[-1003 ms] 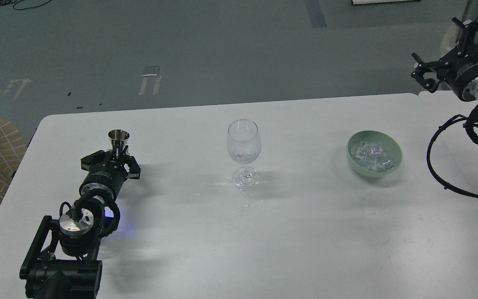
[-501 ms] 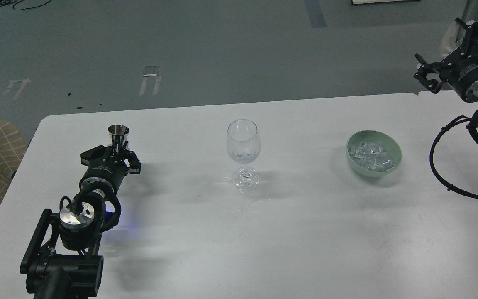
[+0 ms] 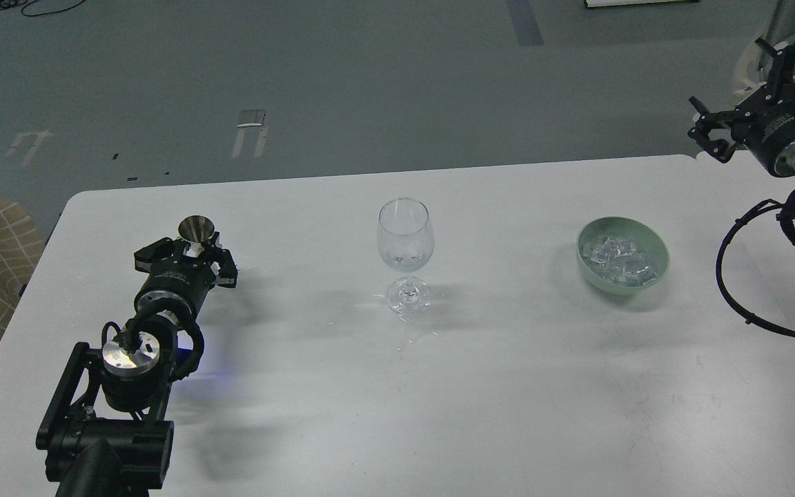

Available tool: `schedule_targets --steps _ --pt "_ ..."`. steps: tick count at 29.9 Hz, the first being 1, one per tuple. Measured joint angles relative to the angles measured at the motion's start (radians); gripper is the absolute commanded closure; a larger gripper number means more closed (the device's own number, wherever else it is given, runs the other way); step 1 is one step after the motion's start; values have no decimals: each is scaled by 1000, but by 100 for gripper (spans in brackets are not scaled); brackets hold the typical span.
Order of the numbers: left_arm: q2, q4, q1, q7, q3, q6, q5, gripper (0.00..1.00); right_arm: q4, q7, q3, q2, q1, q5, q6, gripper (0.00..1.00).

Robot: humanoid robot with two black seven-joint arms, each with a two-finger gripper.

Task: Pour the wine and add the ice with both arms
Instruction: 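Lower the jigger onto the table with the left gripper and release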

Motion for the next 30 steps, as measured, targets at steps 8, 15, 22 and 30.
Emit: schedule_targets --steps 8,15,22,30 --pt "3 16 -1 -1 -1 -3 2 54 1 0 0 0 0 0 -2 0" --pt "4 23 -21 -1 -2 -4 1 39 1 0 0 0 0 0 -3 0" --pt "-3 27 -43 -1 -2 -4 -5 19 1 0 0 2 -1 0 -5 0" --pt "23 8 -46 1 -11 -10 -5 2 -2 0 4 5 1 0 -5 0"
